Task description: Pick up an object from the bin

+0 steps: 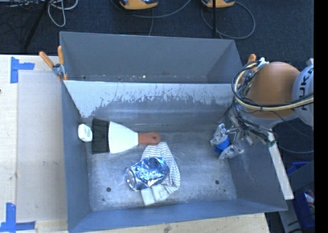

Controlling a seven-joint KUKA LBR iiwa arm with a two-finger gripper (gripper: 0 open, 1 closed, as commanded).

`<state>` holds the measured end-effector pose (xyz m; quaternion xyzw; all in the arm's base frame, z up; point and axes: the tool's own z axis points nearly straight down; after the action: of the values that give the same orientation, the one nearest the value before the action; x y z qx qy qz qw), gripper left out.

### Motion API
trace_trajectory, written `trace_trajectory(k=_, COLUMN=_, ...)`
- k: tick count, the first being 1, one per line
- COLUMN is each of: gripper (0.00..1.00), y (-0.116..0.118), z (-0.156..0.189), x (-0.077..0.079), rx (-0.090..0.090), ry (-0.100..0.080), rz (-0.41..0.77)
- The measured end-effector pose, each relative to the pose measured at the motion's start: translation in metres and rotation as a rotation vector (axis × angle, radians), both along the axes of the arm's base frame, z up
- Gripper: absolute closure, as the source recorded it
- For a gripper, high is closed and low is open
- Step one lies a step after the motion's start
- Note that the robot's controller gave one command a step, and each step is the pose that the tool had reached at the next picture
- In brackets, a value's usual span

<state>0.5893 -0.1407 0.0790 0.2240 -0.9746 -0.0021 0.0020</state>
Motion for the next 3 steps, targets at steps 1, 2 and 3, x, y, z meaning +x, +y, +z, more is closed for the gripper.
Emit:
trace_trajectory(k=1, gripper=1.0, y=0.0, z=0.0, x=0.0001, rx=0.0, ry=-0.001, rz=0.0)
trace_trajectory(k=2, gripper=1.0, y=0.0, z=0.0, x=0.0001, rx=0.0, ry=-0.001, rz=0.0)
trace_trajectory(k=3, gripper=1.0, y=0.0, z=0.0, x=0.0002, rx=0.0, ry=-0.001, rz=0.001)
